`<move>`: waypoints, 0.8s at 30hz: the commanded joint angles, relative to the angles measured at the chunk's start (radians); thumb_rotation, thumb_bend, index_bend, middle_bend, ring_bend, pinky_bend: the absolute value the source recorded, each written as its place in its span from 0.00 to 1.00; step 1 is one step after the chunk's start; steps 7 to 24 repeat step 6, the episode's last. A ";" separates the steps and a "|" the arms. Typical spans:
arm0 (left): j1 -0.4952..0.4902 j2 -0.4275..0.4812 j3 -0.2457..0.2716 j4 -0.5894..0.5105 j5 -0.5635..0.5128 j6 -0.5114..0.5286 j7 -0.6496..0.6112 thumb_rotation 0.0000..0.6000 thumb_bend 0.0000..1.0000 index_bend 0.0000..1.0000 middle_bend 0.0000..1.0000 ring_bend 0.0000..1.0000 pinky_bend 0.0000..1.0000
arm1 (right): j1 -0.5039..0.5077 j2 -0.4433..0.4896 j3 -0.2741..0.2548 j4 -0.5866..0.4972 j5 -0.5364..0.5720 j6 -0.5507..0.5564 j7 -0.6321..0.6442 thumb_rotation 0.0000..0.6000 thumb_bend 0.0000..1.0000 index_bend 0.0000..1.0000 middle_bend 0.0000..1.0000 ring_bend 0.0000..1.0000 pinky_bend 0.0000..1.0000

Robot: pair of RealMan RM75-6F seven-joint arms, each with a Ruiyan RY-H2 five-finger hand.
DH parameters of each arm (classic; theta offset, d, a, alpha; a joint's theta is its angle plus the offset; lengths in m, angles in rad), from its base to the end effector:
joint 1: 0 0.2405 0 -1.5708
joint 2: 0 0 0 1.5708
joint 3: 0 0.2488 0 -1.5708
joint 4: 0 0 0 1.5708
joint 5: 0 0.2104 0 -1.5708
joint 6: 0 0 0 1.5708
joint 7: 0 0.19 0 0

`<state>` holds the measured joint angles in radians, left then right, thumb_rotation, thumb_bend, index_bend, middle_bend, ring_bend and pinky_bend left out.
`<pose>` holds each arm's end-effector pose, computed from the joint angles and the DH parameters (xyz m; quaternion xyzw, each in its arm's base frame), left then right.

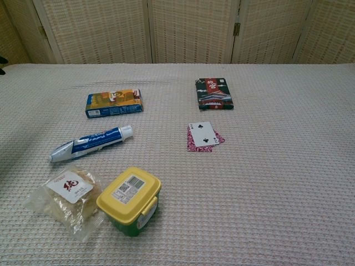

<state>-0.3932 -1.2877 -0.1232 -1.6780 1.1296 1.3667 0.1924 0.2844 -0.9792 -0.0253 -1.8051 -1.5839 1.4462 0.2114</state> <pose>-0.2513 0.3190 0.1005 -0.5673 -0.4339 -0.4048 0.5710 -0.2258 -0.2564 0.1553 0.6273 -0.4212 0.4834 0.4421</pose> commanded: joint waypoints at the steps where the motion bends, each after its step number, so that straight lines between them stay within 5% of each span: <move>1: 0.065 0.048 0.042 -0.021 0.068 0.061 -0.055 1.00 0.38 0.16 0.20 0.13 0.08 | -0.052 -0.022 -0.011 0.028 0.036 0.028 -0.030 1.00 0.24 0.00 0.00 0.00 0.00; 6: 0.131 0.077 0.083 -0.047 0.132 0.120 -0.076 1.00 0.39 0.18 0.21 0.13 0.08 | -0.100 -0.057 -0.016 0.064 0.039 0.063 -0.039 1.00 0.24 0.00 0.00 0.00 0.00; 24: 0.131 0.077 0.083 -0.047 0.132 0.120 -0.076 1.00 0.39 0.18 0.21 0.13 0.08 | -0.100 -0.057 -0.016 0.064 0.039 0.063 -0.039 1.00 0.24 0.00 0.00 0.00 0.00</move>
